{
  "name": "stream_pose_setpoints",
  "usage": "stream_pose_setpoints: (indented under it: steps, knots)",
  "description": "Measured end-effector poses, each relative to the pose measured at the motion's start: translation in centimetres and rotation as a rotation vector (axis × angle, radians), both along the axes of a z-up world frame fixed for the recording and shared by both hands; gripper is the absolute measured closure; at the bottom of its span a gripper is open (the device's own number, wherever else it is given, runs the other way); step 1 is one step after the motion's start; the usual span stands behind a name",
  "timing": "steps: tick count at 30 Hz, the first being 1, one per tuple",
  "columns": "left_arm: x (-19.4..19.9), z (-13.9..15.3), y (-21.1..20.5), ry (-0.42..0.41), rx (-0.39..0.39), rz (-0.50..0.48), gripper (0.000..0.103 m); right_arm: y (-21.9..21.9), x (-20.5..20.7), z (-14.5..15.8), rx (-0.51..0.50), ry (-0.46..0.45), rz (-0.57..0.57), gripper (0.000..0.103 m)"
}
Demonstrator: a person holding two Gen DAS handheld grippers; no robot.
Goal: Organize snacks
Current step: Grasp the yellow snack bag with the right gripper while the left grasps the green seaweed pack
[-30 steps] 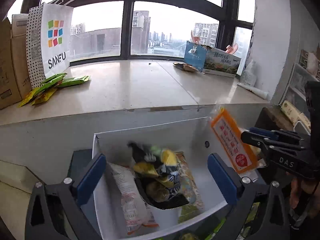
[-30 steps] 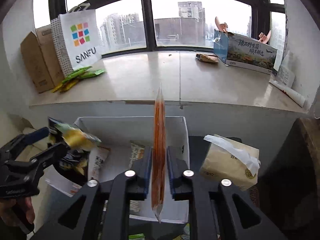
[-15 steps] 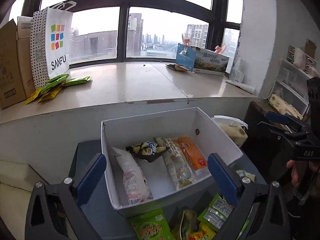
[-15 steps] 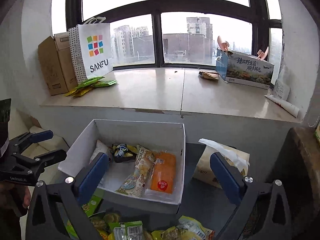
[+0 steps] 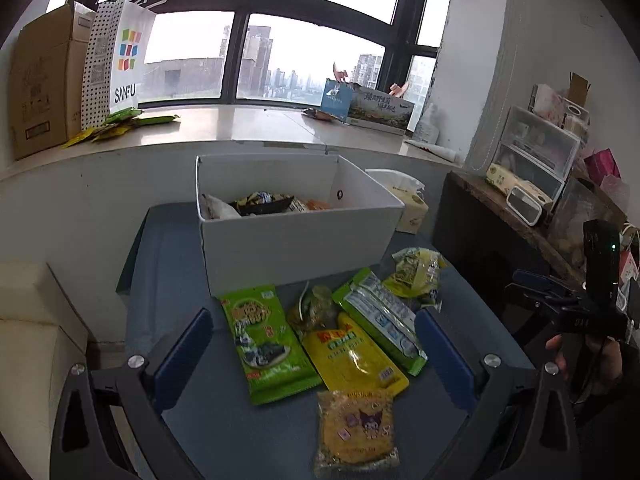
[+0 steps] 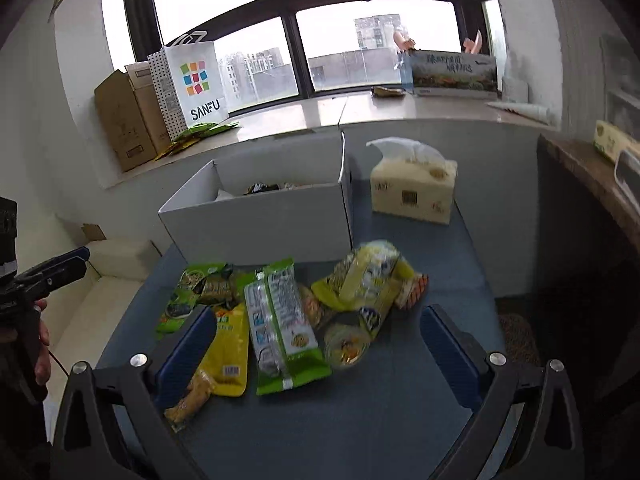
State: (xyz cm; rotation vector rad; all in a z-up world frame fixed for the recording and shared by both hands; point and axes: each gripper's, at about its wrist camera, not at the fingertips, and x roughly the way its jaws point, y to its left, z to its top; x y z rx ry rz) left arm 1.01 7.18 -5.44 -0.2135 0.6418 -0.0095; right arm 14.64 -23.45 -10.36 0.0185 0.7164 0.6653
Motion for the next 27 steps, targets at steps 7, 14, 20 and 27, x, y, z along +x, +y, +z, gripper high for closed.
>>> stream_pose_setpoints:
  steps: [7, 14, 20, 27]
  knots:
    - [-1.2, -1.1, -1.1, 0.028, -0.039, -0.035, 0.000, -0.9, 1.1, -1.8, 0.052, 0.065, -0.015, 0.000]
    - [-1.2, -1.7, -0.3, 0.035, -0.095, -0.030, 0.000, 0.4, 6.9, -4.0, 0.033, 0.089, -0.010, 0.000]
    - [-1.2, -2.0, -0.1, 0.048, -0.095, -0.026, 0.000, 2.3, 12.2, -6.2, -0.011, 0.107, -0.012, 0.000]
    - [-1.3, -2.6, 0.5, 0.065, -0.097, -0.009, 0.000, 4.4, 14.4, -8.5, -0.112, 0.143, 0.001, 0.040]
